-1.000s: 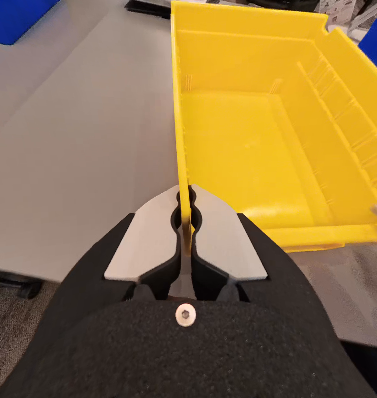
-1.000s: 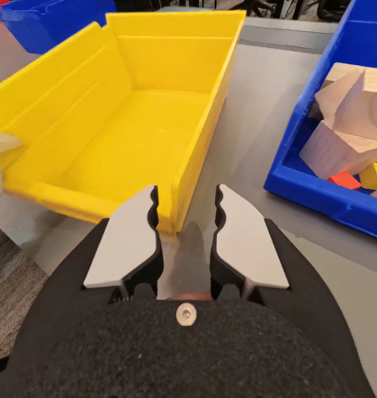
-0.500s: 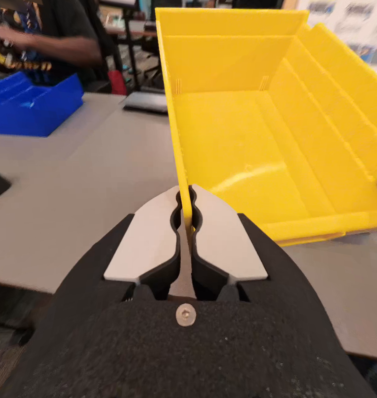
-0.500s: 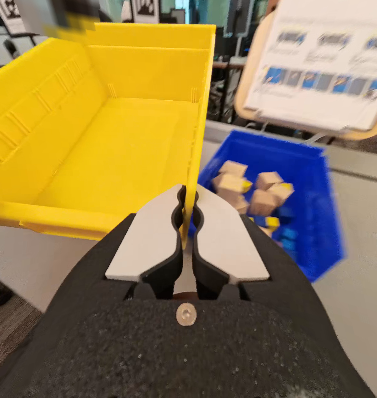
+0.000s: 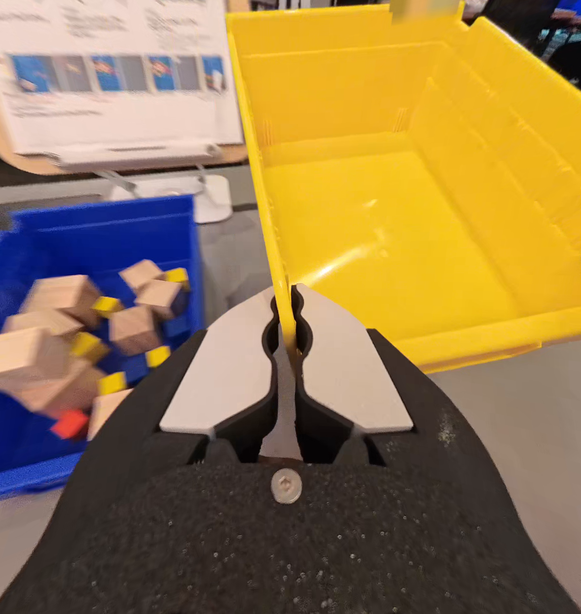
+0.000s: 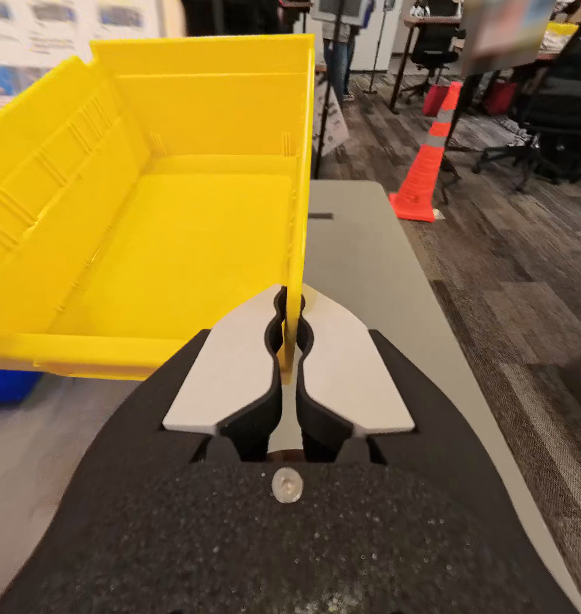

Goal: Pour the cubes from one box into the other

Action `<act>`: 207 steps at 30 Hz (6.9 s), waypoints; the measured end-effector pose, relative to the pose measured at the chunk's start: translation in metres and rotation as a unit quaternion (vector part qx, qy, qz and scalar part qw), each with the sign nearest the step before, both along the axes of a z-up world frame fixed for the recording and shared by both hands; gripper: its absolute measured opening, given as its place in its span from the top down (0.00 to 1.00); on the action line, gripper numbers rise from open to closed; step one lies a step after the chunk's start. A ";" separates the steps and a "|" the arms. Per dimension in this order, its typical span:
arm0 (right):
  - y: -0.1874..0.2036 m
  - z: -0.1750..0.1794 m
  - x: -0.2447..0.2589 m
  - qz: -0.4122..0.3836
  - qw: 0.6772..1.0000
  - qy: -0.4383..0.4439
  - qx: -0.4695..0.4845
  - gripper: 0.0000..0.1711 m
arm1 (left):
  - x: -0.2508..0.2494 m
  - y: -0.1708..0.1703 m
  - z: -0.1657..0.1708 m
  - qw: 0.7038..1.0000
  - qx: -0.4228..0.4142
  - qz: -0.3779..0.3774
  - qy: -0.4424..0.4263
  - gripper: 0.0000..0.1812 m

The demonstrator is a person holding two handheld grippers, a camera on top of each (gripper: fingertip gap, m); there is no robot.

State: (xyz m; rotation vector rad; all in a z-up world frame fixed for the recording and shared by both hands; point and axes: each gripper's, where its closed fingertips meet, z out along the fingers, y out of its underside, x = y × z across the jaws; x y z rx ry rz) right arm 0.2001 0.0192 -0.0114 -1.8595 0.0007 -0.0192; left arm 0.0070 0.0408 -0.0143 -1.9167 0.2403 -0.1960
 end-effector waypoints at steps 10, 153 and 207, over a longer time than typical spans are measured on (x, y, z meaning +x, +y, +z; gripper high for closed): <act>0.009 -0.101 0.088 -0.015 0.996 0.052 -0.064 0.98 | 0.091 0.010 -0.094 0.998 -0.062 -0.017 0.025 0.97; 0.259 -0.111 -0.559 0.574 0.628 -0.329 -0.409 0.76 | -0.530 -0.005 -0.120 0.992 -0.089 0.087 -0.005 0.98; 0.265 0.063 0.170 0.137 0.926 -0.258 -0.240 0.98 | 0.086 0.249 0.011 0.931 0.166 -0.270 0.181 0.99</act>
